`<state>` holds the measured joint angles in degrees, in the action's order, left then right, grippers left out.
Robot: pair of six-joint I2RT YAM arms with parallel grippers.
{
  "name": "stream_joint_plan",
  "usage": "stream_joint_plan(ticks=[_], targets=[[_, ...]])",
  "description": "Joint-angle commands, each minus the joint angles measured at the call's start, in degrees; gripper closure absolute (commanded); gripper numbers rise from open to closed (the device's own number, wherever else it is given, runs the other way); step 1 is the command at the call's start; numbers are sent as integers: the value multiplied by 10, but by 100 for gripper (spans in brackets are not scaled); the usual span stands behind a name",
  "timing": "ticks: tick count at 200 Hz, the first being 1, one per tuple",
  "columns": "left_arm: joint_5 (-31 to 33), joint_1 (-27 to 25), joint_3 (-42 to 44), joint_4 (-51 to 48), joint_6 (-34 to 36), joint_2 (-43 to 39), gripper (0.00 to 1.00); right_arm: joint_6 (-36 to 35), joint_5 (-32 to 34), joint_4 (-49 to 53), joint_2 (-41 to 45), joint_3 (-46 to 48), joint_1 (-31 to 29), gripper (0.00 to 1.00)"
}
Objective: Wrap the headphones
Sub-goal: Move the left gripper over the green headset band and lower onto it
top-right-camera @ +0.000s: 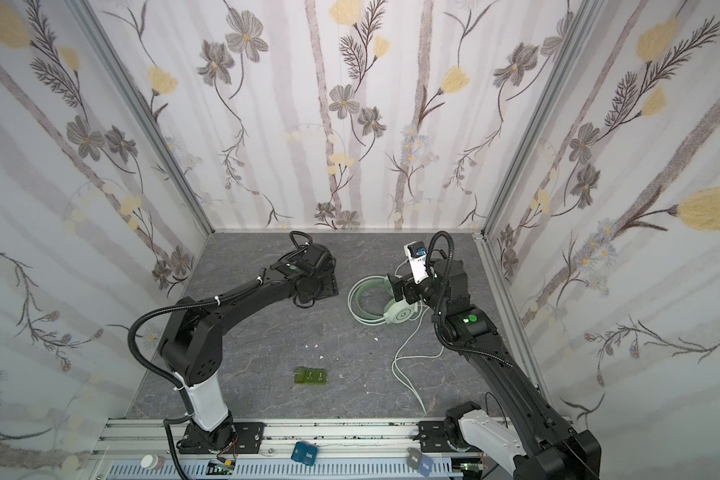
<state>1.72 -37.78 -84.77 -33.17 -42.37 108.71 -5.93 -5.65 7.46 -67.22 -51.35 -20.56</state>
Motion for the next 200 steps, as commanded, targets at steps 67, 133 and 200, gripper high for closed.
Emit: stream_joint_plan(ticks=[67,133,200], targets=[[8,-55,-118,-27,-95,144,13,3,12,-23,66,47,4,0],[12,-65,-122,-32,-106,183,38,-1,5,-30,58,41,5,0],[53,-63,-61,-42,-90,133,74,-1,3,-30,63,46,5,0]])
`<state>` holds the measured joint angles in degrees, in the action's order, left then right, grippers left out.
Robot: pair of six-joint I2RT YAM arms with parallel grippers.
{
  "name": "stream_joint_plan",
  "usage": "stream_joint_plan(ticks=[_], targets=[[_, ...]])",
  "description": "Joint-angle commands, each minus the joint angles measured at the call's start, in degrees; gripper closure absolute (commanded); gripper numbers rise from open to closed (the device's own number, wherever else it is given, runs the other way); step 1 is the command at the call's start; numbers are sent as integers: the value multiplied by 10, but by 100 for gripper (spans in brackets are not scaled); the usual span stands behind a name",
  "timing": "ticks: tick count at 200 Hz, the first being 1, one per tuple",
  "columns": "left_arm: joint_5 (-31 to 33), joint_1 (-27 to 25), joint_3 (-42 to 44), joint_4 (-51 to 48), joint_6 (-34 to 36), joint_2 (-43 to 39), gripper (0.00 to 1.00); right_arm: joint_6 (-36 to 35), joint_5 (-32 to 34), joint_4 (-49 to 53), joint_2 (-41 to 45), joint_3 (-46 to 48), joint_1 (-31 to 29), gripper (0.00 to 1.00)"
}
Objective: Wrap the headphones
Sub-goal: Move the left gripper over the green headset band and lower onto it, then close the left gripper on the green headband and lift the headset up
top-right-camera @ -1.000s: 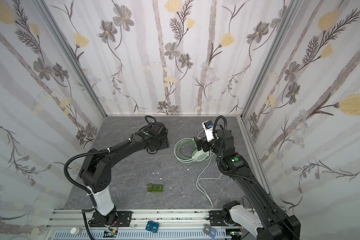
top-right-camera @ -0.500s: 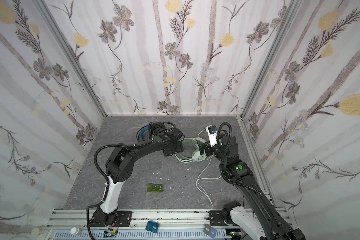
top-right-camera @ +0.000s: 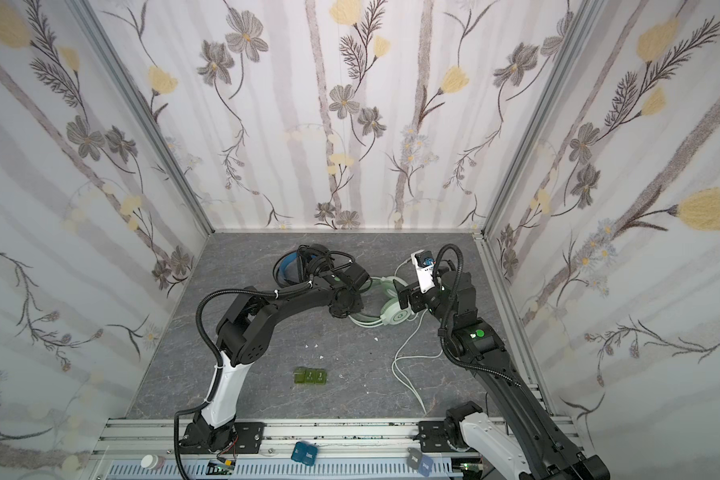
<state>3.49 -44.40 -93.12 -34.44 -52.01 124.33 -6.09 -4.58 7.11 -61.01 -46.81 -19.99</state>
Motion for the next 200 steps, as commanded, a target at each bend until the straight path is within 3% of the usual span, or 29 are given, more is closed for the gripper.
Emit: stream_joint_plan(ticks=[1,41,59,131,183,200], targets=[[36,3,24,-29,7,-24,74,0,-8,-26,1,0,0,0],[58,7,72,-37,22,-71,87,0,-10,-28,-2,-1,-1,0],[57,7,86,-35,24,-79,87,1,-12,-31,-4,-1,0,0],[72,12,87,-45,20,-56,62,-1,-10,-26,-6,-11,-1,0],[81,16,61,-77,41,-27,61,-2,-7,-25,-6,-13,0,0],[78,17,63,-76,43,-25,67,-3,-7,-25,-7,-14,-1,0]])
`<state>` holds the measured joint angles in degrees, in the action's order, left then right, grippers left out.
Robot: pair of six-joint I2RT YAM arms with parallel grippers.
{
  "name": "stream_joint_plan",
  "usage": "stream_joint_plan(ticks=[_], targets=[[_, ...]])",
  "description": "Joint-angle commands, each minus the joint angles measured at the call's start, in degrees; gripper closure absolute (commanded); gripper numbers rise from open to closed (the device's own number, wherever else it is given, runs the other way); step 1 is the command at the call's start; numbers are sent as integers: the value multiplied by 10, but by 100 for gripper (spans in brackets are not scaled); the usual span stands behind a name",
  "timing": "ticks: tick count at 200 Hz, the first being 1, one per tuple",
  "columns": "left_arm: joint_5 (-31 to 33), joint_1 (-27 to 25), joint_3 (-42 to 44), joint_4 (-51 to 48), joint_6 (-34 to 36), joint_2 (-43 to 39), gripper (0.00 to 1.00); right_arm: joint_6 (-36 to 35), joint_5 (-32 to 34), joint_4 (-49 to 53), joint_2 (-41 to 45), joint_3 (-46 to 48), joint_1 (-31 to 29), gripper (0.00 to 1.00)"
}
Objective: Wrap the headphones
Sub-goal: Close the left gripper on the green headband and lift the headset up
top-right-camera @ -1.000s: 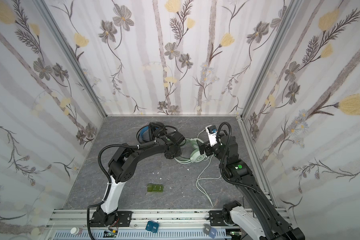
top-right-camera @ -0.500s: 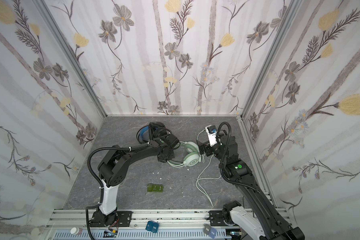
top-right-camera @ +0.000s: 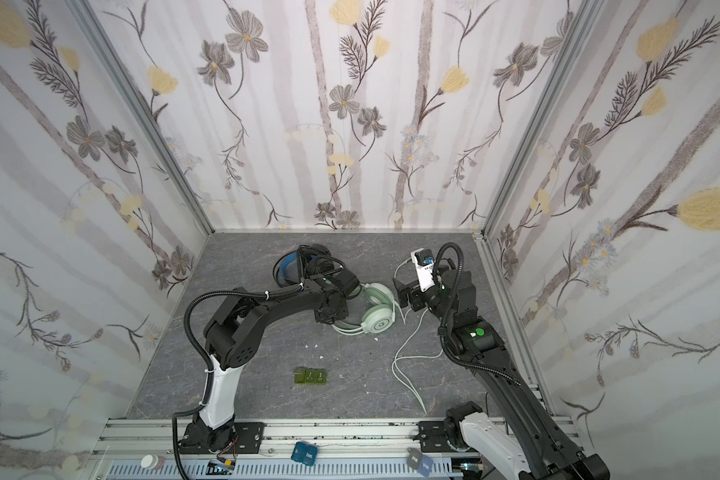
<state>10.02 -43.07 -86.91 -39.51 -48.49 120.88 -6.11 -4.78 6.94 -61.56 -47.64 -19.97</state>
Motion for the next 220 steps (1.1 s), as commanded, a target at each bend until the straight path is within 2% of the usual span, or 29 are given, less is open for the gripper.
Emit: stream_joint_plan(ticks=[1,14,37,61,84,105,134,166,192,220], targets=[[12,3,1,-25,8,9,67,-3,-5,-24,-1,-5,-1,0],[14,4,1,-24,9,9,74,-3,-5,-24,-1,-6,-1,0],[26,4,0,-13,20,-9,91,-2,-5,-17,-1,-7,0,0],[21,3,-7,39,60,-40,100,11,-8,-3,4,-1,-1,0],[35,3,-77,2,96,-49,100,19,-31,2,18,16,0,0],[61,2,-136,-38,132,-67,100,19,-90,-22,55,38,0,0],[112,3,-236,-107,190,-87,100,22,-169,-66,101,74,0,0],[183,8,-343,-189,256,-98,100,30,-214,-114,144,93,0,0],[195,31,-419,-243,285,-101,100,43,-242,-152,164,112,0,1],[191,45,-499,-279,315,-98,100,39,-255,-157,145,124,0,3]])
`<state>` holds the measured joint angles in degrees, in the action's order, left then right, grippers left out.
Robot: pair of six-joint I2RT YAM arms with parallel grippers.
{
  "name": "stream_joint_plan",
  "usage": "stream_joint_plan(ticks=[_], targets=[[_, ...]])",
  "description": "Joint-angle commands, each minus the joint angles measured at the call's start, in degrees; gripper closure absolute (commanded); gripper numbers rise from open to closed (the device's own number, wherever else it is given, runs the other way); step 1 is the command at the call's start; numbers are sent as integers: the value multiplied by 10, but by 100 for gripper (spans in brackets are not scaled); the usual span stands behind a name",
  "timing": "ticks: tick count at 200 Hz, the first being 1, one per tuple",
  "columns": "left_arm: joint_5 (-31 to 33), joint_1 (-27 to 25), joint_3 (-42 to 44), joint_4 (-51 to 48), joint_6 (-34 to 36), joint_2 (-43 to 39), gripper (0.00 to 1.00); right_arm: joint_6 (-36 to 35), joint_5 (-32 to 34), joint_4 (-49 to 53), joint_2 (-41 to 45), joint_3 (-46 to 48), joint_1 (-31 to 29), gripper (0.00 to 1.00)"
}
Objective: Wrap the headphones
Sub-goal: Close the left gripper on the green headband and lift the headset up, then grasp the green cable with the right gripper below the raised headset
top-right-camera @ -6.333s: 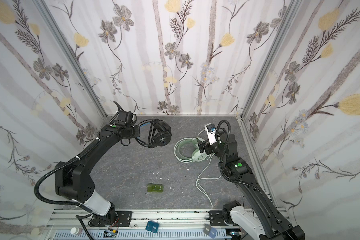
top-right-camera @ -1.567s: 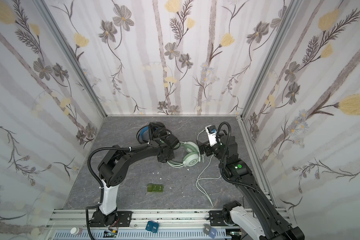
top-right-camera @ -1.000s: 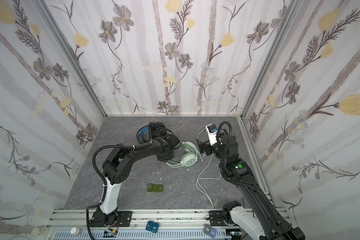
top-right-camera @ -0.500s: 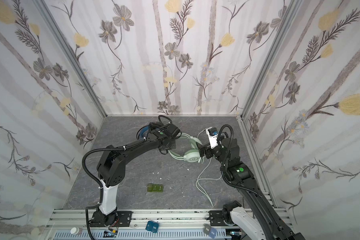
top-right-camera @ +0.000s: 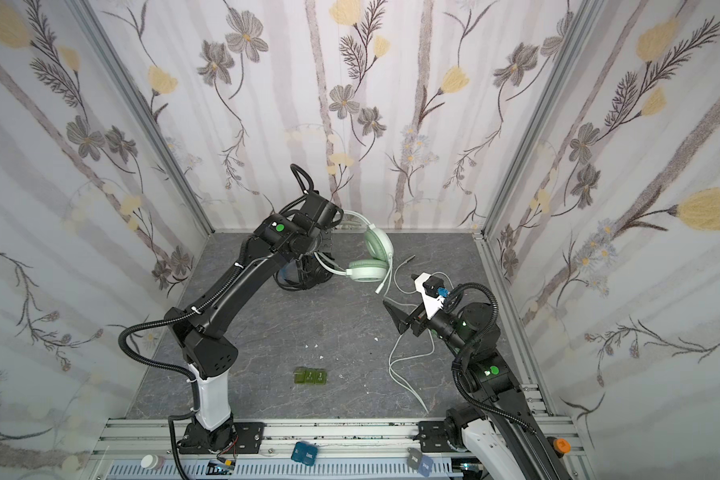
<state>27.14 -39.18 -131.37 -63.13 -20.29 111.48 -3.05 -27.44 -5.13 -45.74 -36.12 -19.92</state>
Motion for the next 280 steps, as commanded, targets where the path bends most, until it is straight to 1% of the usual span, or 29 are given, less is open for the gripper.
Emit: stream_joint_plan(ticks=[1,27,48,64,73,131,189,225,248,280], targets=[[20,7,-57,-44,34,-4,100,8,-29,-38,-14,9,0,3],[9,10,-144,-84,45,13,100,8,-42,-65,-37,10,0,4],[-3,10,-179,-96,40,14,100,15,-52,-90,-69,2,-1,6],[-11,10,-179,-96,31,4,100,20,-55,-107,-94,-4,-3,13],[-18,10,-179,-95,28,-2,100,22,-58,-118,-105,-6,-4,15],[-61,8,-179,-81,11,-22,100,35,-84,-169,-159,-16,-26,14],[-88,8,-179,-69,-1,-42,100,65,-94,-228,-215,-33,-28,15],[-103,9,-179,-61,-18,-52,100,80,-99,-257,-238,-25,-29,17],[-110,12,-179,-55,-29,-59,100,85,-95,-270,-244,-6,-32,23],[-132,20,-178,-41,-38,-67,100,100,-95,-296,-254,16,-33,28]])
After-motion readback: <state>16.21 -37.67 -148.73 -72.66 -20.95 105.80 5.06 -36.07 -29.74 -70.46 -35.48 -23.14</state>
